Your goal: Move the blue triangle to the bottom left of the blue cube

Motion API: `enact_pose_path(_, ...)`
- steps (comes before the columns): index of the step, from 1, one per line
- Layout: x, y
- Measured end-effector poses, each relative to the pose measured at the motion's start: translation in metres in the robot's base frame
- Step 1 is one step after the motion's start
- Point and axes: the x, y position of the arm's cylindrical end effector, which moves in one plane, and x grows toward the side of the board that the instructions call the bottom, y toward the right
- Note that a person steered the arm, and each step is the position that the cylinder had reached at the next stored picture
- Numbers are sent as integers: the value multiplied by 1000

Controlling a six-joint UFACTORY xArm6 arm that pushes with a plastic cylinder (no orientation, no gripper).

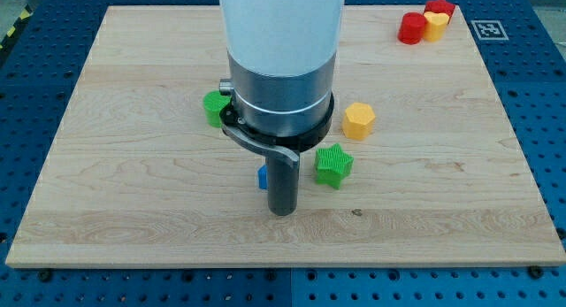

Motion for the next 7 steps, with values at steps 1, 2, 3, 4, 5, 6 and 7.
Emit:
enact_pose_path(1,0,0)
enact_pose_path(2,-5,0)
enact_pose_path(3,-20,0)
enact_pose_path(4,-32,0)
enact_pose_path(5,-34,-1)
enact_pose_path(6,-36,-2)
enact_pose_path(7,-42,-3)
